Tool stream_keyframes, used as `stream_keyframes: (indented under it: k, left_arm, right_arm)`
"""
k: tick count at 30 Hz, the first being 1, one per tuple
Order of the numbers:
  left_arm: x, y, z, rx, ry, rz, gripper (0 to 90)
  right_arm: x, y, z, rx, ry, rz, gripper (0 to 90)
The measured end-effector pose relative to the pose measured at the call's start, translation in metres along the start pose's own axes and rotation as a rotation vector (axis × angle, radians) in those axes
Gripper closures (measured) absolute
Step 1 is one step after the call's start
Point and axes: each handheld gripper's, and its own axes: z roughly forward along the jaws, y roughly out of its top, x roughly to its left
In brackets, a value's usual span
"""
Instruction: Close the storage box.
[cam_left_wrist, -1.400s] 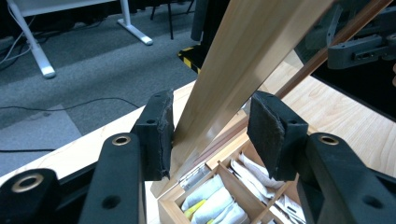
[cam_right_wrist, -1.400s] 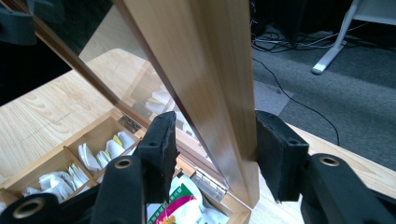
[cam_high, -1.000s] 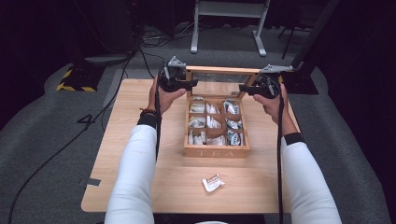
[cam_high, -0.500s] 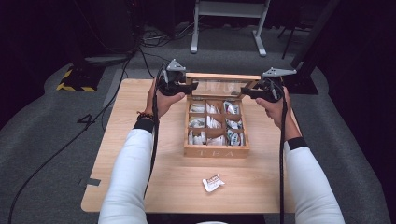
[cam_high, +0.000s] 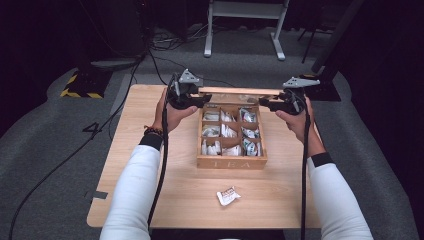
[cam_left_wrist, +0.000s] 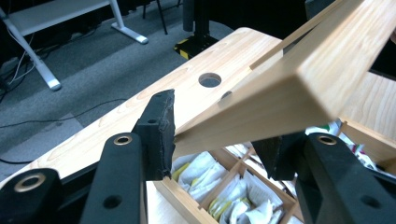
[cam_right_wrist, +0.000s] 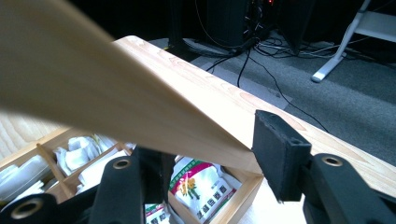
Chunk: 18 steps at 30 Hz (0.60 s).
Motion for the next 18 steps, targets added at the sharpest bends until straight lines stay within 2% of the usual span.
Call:
stream_keyframes:
  k: [2,8,15,18]
  left_arm:
    - [-0.003,-0.001,-0.001,0.009,0.002,0.019,52.1]
    - [-0.009,-0.006,-0.003,0.021,-0.002,0.028,51.4]
    - [-0.015,-0.011,-0.005,0.022,-0.012,0.044,49.8]
    - [-0.018,-0.013,-0.006,0.027,-0.004,0.057,49.4]
  right_arm:
    - [0.001,-0.002,-0.001,0.0,0.006,-0.002,48.2]
    - [0.005,-0.008,-0.006,-0.004,0.014,0.014,46.8]
    - [0.01,-0.012,-0.01,0.007,0.028,-0.001,43.6]
    - [0.012,-0.013,-0.012,0.005,0.033,-0.006,42.6]
